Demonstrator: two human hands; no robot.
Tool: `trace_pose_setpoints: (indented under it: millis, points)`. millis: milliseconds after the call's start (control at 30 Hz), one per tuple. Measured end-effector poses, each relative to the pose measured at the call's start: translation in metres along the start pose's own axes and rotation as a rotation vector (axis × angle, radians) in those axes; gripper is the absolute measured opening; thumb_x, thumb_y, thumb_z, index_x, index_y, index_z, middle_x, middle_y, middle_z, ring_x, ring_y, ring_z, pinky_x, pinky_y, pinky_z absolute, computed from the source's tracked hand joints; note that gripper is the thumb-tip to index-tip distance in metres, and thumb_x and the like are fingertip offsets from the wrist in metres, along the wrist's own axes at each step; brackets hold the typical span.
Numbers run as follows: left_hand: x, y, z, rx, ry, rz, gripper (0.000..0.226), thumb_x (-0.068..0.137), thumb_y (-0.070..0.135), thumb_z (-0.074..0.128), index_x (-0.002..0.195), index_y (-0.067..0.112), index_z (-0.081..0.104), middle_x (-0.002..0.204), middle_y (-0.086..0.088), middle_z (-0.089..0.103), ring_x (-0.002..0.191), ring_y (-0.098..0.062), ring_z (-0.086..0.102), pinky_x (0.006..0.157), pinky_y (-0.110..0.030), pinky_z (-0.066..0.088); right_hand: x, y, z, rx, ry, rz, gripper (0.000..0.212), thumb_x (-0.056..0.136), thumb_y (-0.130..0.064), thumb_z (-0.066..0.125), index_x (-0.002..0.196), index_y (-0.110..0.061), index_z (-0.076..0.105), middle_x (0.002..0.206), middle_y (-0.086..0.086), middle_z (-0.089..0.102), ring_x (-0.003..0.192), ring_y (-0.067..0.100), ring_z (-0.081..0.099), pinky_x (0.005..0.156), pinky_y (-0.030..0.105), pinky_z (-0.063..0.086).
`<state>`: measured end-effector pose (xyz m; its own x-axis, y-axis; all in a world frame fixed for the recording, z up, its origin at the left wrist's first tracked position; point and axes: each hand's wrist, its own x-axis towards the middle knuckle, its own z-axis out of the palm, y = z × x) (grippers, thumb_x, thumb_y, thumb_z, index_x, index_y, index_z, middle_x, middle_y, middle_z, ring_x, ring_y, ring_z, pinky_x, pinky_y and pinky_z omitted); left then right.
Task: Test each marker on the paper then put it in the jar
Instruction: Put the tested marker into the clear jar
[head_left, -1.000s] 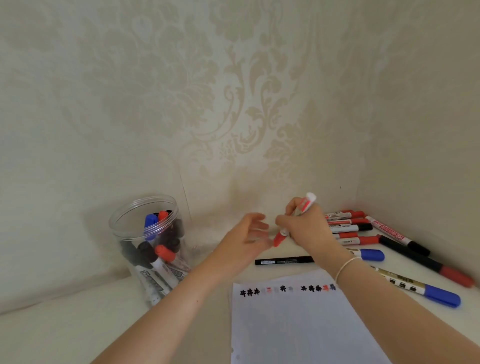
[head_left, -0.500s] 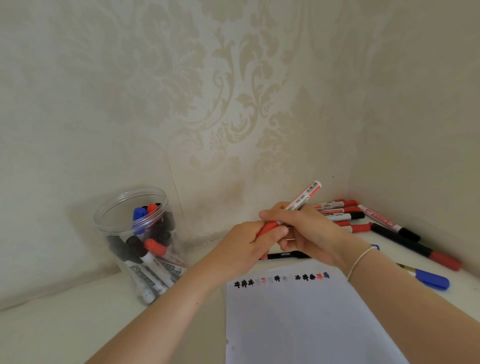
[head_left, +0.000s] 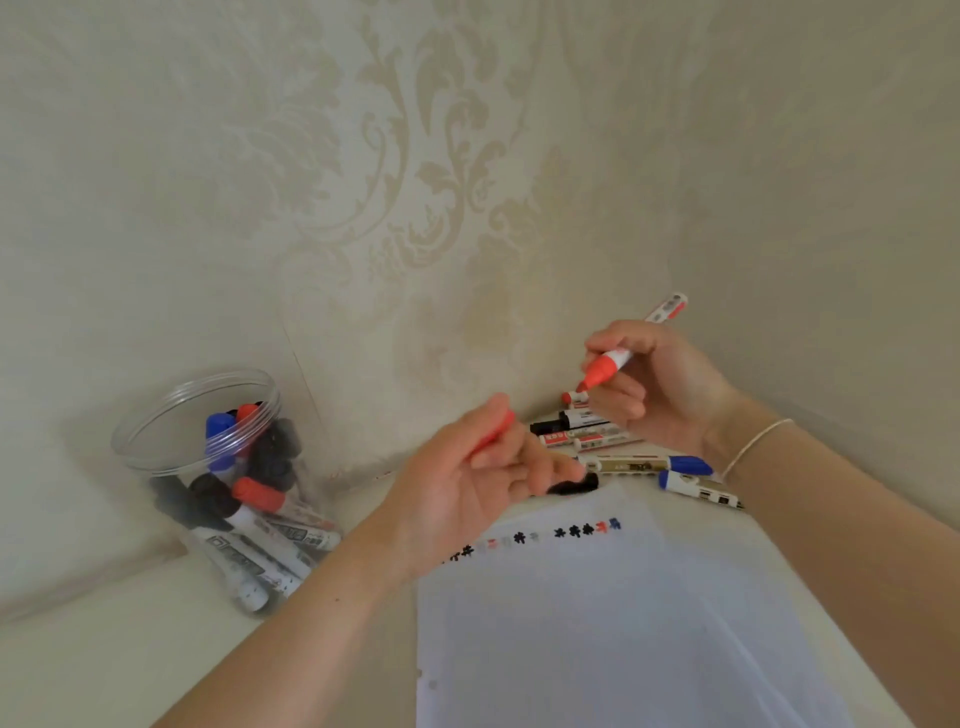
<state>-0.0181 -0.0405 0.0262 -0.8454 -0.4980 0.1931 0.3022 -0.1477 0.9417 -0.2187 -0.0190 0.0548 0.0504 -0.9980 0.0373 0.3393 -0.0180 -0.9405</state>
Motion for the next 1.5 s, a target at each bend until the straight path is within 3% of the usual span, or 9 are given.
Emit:
trace_pose_setpoints:
  millis: [167,300,367,433,533,667,1033,1167,1500]
  points:
    - [-0.002,-0.024,-0.016,0.759,0.198,-0.124,0.033,0.093,0.044,0.052,0.078,0.017,0.063,0.082,0.004,0.066,0.085,-0.008,0.063,0.081,-0.026,0.050,-0.001,0.021,-0.032,-0.034,0.309,-0.052,0.037,0.088,-0.017,0.055,0.052,-0.014,0.051,0.041,-0.002,0.031,0.034,0.011,0.022,0.043,0.026,0.013]
    - [0.005,-0.054,-0.002,1.196,-0.008,-0.097,0.025,0.094,0.034,0.057,0.117,0.028,0.062,0.120,0.019,0.060,0.107,0.007,0.053,0.091,-0.013,0.041,-0.006,0.046,-0.035,-0.106,0.460,0.015,0.022,0.085,-0.018,0.065,0.065,-0.013,0.056,0.050,0.000,0.042,0.041,0.010,0.033,0.037,0.019,0.026]
    - [0.007,-0.073,0.006,1.463,-0.124,0.019,0.037,0.095,0.041,0.052,0.129,0.029,0.055,0.139,0.018,0.050,0.126,0.002,0.045,0.103,-0.018,0.037,-0.012,0.057,-0.038,-0.117,0.497,0.042,0.017,0.083,-0.020,0.070,0.072,-0.014,0.058,0.055,0.000,0.049,0.046,0.011,0.040,0.039,0.019,0.034]
    - [0.007,-0.087,0.013,1.653,-0.174,0.188,0.040,0.095,0.046,0.045,0.127,0.026,0.056,0.139,0.013,0.052,0.121,-0.008,0.054,0.095,-0.028,0.049,-0.017,0.068,-0.040,-0.100,0.491,0.041,0.015,0.083,-0.019,0.070,0.074,-0.014,0.059,0.059,0.002,0.053,0.049,0.013,0.045,0.042,0.021,0.037]
    - [0.009,-0.097,0.016,1.692,-0.203,0.312,0.040,0.094,0.048,0.041,0.120,0.024,0.059,0.134,0.007,0.058,0.100,-0.017,0.067,0.067,-0.036,0.058,-0.023,0.082,-0.040,-0.070,0.505,-0.028,0.010,0.085,-0.013,0.068,0.077,-0.012,0.061,0.061,0.005,0.054,0.050,0.017,0.049,0.047,0.026,0.042]
    - [0.010,-0.100,0.012,1.701,-0.178,0.372,0.039,0.092,0.050,0.041,0.117,0.027,0.061,0.131,0.010,0.060,0.091,-0.013,0.070,0.055,-0.029,0.056,-0.025,0.088,-0.038,-0.098,0.535,-0.133,0.012,0.086,-0.005,0.065,0.077,-0.009,0.058,0.061,0.012,0.055,0.050,0.021,0.051,0.048,0.030,0.043]
    - [0.007,-0.100,0.014,1.716,-0.162,0.320,0.040,0.093,0.053,0.043,0.121,0.028,0.060,0.131,0.008,0.060,0.087,-0.011,0.070,0.058,-0.024,0.055,-0.030,0.089,-0.037,-0.340,0.740,-0.157,0.025,0.085,-0.002,0.059,0.063,-0.005,0.048,0.046,0.010,0.049,0.036,0.016,0.044,0.038,0.025,0.037]
    - [0.008,-0.101,0.014,1.701,-0.152,0.341,0.040,0.093,0.052,0.045,0.120,0.028,0.060,0.131,0.007,0.060,0.087,-0.011,0.070,0.057,-0.026,0.056,-0.027,0.093,-0.038,-0.410,0.905,-0.102,0.029,0.081,0.000,0.055,0.057,-0.011,0.042,0.052,0.008,0.044,0.045,0.017,0.042,0.044,0.025,0.040]
    - [0.008,-0.099,0.014,1.693,-0.141,0.315,0.041,0.092,0.052,0.044,0.121,0.028,0.061,0.130,0.011,0.060,0.086,-0.006,0.069,0.054,-0.023,0.055,-0.026,0.093,-0.034,-0.500,0.925,-0.072,0.026,0.080,-0.001,0.055,0.060,-0.011,0.040,0.060,0.010,0.043,0.056,0.020,0.040,0.054,0.030,0.039]
